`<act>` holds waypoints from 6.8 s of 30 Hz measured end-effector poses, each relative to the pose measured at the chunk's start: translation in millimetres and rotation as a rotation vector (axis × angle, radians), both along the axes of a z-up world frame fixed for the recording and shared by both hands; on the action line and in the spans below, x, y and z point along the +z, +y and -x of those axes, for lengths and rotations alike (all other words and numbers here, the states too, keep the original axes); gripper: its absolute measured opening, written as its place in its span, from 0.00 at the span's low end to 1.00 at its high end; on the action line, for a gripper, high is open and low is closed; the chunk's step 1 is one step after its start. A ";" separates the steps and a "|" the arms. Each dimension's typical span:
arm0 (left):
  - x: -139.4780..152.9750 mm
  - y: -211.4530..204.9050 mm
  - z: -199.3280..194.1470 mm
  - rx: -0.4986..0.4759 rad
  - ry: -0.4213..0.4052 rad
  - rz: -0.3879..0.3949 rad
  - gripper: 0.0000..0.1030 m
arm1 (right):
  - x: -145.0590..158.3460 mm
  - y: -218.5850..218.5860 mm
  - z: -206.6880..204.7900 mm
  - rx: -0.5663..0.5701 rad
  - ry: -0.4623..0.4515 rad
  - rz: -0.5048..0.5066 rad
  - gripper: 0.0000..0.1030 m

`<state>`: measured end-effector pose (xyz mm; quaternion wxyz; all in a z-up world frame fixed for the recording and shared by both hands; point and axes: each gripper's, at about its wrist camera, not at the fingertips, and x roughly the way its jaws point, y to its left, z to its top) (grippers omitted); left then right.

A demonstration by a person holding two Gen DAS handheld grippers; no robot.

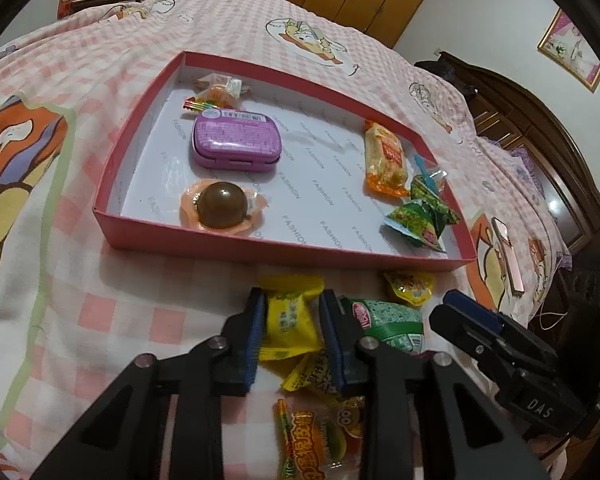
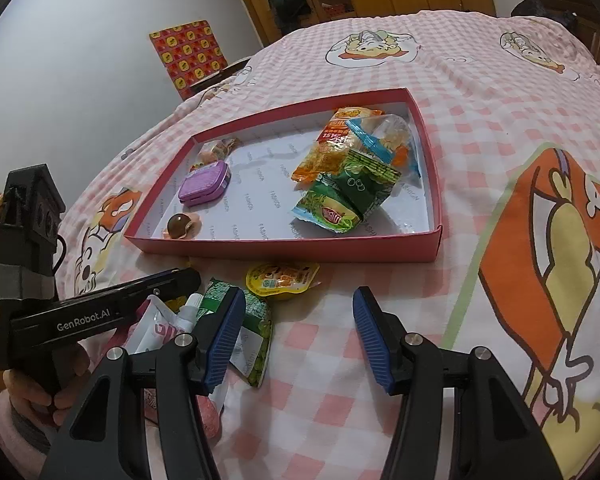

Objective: Organize snacks
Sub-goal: 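Grasp the yellow candy packet with the left tool while the right tool grasps the yellow jelly cup, then carry the yellow packet into the box with the left tool while the right tool carries the jelly cup there, then open both tools, releasing the yellow packet and jelly cup in the box, then withdraw both tools from the box toward the snacks lying beside it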

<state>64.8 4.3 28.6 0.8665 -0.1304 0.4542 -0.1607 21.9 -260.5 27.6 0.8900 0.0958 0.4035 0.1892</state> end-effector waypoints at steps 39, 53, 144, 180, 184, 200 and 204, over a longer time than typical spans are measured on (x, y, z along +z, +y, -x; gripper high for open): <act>15.6 26.5 13.9 0.068 -0.071 -0.054 0.25 | -14.9 19.8 -27.9 -0.076 0.090 -0.048 0.34; 26.2 27.9 19.9 0.073 -0.095 -0.059 0.25 | -5.0 9.3 -9.2 -0.064 0.068 -0.087 0.34; 22.4 -19.3 -143.5 0.000 -0.126 -0.186 0.25 | 14.5 52.5 -146.1 0.103 0.002 0.029 0.34; 60.5 4.4 -72.8 0.056 -0.125 -0.140 0.42 | 43.6 38.6 -94.1 0.077 -0.070 0.023 0.50; 63.3 7.4 -56.5 0.063 -0.122 -0.138 0.42 | 47.1 37.1 -80.2 0.076 -0.078 0.025 0.50; 62.7 17.7 -3.6 0.069 -0.106 -0.121 0.45 | 34.4 26.6 -31.1 0.068 -0.043 0.028 0.50; 56.5 21.2 6.3 0.073 -0.094 -0.118 0.45 | 29.7 23.8 -20.6 0.064 -0.031 0.023 0.50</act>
